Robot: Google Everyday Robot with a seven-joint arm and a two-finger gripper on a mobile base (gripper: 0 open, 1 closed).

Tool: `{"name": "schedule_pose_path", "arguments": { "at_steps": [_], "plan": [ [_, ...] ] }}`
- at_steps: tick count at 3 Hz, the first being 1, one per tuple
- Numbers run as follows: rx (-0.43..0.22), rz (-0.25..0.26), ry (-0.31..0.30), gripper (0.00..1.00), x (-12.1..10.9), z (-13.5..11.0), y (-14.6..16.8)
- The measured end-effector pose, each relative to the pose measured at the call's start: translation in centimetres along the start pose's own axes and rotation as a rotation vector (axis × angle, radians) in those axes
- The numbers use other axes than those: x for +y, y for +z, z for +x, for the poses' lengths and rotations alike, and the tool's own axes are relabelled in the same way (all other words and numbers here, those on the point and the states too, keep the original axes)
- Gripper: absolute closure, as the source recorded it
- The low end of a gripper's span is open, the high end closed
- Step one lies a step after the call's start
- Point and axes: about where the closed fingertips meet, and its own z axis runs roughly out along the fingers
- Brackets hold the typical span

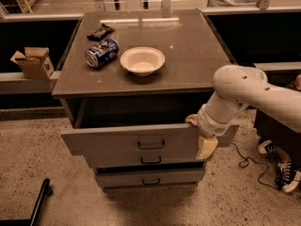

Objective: Open top drawer

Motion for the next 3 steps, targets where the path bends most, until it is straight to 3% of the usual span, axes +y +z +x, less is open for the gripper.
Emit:
{"name": "schedule_pose_path", "arguments": {
  "at_steps": [1, 2, 3],
  "plan": [
    [0.002, -0.055, -0.007, 0.50, 1.9, -0.2, -0.4],
    [0.002, -0.055, -0.007, 0.54, 1.7, -0.4, -0.8],
    [-0.027, -0.067, -0.057, 0.37, 4.3, -1.6, -1.8]
  ]
}}
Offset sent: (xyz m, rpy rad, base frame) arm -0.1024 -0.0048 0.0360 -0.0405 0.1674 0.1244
